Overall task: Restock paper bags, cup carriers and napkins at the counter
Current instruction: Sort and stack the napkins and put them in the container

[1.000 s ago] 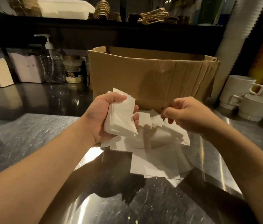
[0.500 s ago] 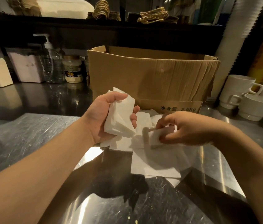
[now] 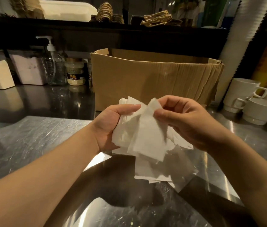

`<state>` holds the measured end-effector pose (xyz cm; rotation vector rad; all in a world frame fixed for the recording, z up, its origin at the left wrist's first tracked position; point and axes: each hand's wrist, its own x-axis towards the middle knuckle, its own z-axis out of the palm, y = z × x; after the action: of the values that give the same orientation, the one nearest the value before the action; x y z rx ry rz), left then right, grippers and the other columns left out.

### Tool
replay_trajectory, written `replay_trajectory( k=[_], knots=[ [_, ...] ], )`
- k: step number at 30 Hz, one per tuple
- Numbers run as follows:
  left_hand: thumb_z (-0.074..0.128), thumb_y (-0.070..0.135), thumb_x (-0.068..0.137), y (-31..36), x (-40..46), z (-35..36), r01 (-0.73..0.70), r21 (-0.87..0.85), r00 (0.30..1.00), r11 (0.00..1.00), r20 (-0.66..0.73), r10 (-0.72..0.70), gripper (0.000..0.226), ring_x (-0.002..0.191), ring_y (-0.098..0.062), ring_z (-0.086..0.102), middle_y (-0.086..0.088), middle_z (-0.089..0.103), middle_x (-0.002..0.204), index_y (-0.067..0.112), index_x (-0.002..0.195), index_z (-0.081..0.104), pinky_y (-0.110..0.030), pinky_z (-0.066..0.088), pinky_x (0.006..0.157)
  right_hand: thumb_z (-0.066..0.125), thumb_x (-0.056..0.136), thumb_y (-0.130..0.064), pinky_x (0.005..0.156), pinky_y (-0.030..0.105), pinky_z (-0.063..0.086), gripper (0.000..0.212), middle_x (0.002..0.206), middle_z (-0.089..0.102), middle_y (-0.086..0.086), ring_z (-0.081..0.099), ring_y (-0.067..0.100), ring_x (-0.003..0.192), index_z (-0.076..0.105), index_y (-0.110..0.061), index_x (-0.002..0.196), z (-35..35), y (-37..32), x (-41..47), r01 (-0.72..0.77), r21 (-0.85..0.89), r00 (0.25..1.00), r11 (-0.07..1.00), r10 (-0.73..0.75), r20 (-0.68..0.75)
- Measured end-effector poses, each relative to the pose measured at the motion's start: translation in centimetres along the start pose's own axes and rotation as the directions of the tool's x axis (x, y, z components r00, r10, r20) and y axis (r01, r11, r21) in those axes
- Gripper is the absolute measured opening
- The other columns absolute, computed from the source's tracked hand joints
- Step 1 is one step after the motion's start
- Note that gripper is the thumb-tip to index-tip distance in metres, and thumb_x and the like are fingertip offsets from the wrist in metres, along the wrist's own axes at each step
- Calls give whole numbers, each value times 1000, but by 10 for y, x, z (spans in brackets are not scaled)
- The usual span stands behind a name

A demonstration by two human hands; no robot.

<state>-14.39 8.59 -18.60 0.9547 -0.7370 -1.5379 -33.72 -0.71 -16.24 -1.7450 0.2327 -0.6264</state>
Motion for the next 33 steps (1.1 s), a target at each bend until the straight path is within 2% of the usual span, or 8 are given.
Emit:
replay_trajectory(
  k=[5, 9, 13, 18, 22, 25, 28, 33],
  knots=[
    [74, 41, 66, -4, 2, -1, -17, 66, 999, 998, 49, 13, 56, 107, -39, 65, -15, 71, 111, 21, 118, 75, -53, 54, 93, 72, 79, -26, 72, 22, 57, 20, 93, 75, -5, 71, 14, 89, 73, -18, 97, 13, 7, 4, -8, -128, 982, 992, -16, -186],
    [69, 54, 82, -7, 2, 0, -5, 46, 997, 999, 82, 1, 56, 102, -41, 71, -18, 72, 112, 18, 125, 72, -53, 61, 84, 72, 88, -18, 78, 28, 62, 12, 93, 75, -4, 71, 18, 93, 73, -17, 100, 18, 12, 4, -26, -172, 968, 985, -18, -250],
    [99, 45, 51, -10, 3, -6, 2, 12, 986, 1000, 165, -3, 94, 104, -44, 69, -21, 70, 114, 18, 134, 63, -56, 60, 82, 72, 90, -27, 77, 26, 61, 20, 97, 72, -9, 69, 13, 94, 67, -26, 109, 22, 19, 4, -23, -302, 953, 953, -71, -296],
    [97, 24, 50, -10, 5, -6, -23, -1, 989, 1000, 149, 22, 72, 92, -33, 70, -16, 71, 103, 15, 118, 76, -49, 60, 82, 76, 71, -64, 112, 28, 39, 90, 150, 38, -20, 38, -2, 136, 33, -48, 148, 16, 19, -2, 83, -575, 990, 814, -136, -49],
    [78, 29, 60, -11, 3, 2, -61, 8, 997, 998, 41, 60, 64, 87, -31, 69, -13, 72, 91, 22, 122, 63, -43, 60, 74, 87, 61, -62, 117, 56, 35, 123, 157, 17, -29, 21, 11, 146, 1, -66, 149, 23, 19, -2, 86, -704, 996, 705, -53, 68],
    [75, 32, 58, -12, 1, 6, -51, 19, 999, 999, -3, 51, 61, 85, -30, 67, -12, 73, 86, 21, 118, 63, -41, 60, 70, 88, 64, -59, 113, 56, 39, 121, 158, 18, -30, 23, 12, 147, 2, -65, 149, 23, 21, -2, 92, -702, 996, 706, -52, 79],
    [79, 21, 64, -10, 3, 1, -18, -16, 998, 1000, 65, 19, 60, 89, -31, 69, -14, 71, 97, 17, 123, 65, -44, 60, 75, 80, 68, -61, 109, 28, 40, 112, 157, 26, -24, 30, -1, 141, 10, -55, 154, 19, 16, -2, 85, -619, 996, 781, -67, 52],
    [84, 24, 55, -8, 6, -7, -28, -35, 999, 999, 36, 29, 93, 93, -29, 66, -14, 65, 111, 17, 142, 53, -45, 57, 82, 63, 94, -46, 80, 24, 54, 29, 104, 65, -13, 63, 3, 95, 58, -29, 117, 5, 6, 5, -123, -568, 942, 814, -84, -324]
  ],
)
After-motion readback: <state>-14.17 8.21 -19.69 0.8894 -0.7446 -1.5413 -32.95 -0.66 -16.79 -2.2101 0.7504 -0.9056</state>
